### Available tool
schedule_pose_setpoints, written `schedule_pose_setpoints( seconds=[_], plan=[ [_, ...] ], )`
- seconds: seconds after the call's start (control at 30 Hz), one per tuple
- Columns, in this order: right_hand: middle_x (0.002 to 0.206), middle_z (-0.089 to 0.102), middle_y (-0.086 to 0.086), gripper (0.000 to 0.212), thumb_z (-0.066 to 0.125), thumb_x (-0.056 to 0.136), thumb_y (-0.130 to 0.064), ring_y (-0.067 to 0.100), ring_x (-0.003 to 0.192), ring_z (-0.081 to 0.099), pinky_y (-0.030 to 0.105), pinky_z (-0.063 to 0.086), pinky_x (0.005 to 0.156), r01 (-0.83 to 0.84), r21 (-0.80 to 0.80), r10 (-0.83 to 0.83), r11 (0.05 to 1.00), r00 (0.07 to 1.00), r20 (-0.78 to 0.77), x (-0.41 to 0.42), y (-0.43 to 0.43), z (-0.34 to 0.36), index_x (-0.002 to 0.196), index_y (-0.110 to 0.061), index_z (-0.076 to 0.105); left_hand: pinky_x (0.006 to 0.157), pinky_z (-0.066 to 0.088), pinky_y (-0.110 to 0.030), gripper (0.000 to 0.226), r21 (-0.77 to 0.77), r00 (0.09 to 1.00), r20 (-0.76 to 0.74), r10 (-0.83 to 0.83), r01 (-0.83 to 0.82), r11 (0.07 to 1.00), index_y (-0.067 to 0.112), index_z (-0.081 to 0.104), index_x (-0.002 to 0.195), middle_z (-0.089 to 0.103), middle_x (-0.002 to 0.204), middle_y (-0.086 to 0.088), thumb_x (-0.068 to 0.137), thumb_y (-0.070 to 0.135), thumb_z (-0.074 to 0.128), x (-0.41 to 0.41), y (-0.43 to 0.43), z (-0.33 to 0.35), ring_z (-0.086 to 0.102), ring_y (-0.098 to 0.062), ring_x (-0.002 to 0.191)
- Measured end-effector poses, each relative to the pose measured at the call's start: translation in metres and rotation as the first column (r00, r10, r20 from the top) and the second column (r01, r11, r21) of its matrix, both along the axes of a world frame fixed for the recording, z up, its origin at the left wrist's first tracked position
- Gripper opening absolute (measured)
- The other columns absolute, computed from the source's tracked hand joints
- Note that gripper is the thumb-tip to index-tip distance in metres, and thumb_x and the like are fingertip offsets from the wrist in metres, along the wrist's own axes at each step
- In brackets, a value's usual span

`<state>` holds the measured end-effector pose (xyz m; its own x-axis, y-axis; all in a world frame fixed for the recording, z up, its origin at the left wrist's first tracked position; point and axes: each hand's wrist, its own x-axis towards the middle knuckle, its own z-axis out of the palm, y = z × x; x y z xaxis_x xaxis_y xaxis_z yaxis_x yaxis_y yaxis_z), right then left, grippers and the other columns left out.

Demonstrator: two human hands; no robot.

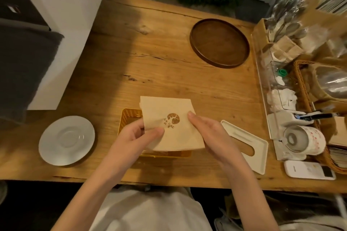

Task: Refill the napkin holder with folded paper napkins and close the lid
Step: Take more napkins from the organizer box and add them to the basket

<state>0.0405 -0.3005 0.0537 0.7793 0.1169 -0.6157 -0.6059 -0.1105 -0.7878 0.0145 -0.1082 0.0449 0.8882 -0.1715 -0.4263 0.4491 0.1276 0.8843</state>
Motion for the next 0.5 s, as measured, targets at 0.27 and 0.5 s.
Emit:
schedule_pose_setpoints(
  seconds=[0.27,0.5],
  plan=[
    [0.098,0.077,0.001,0.018,0.061,0.094,-0.023,0.015,0.092,0.073,0.031,0.057,0.078,0.132,0.055,-0.138,0.99,0.985,0.102,-0.002,0.005,-0.009,0.11,-0.017,0.066,0.062,0.06,-0.026,0.03,-0.006,1.0,0.008,0.011,-0.011,1.0,0.017,0.061,0.118,0.076,0.099,-0.002,0.088,0.01,0.06,-0.001,0.007,-0.003,0.073,-0.022,0.081],
    [0.088,0.077,-0.004,0.011,0.061,0.094,-0.022,0.009,0.082,0.073,0.024,0.058,0.066,0.081,-0.161,-0.037,0.984,0.964,0.264,-0.003,0.01,-0.019,0.101,-0.015,0.065,0.054,0.055,-0.022,0.029,0.185,0.989,0.085,0.119,-0.133,0.974,0.019,0.063,0.11,0.077,0.082,-0.001,0.082,0.019,0.069,-0.01,0.013,-0.013,0.071,-0.018,0.064]
  ],
)
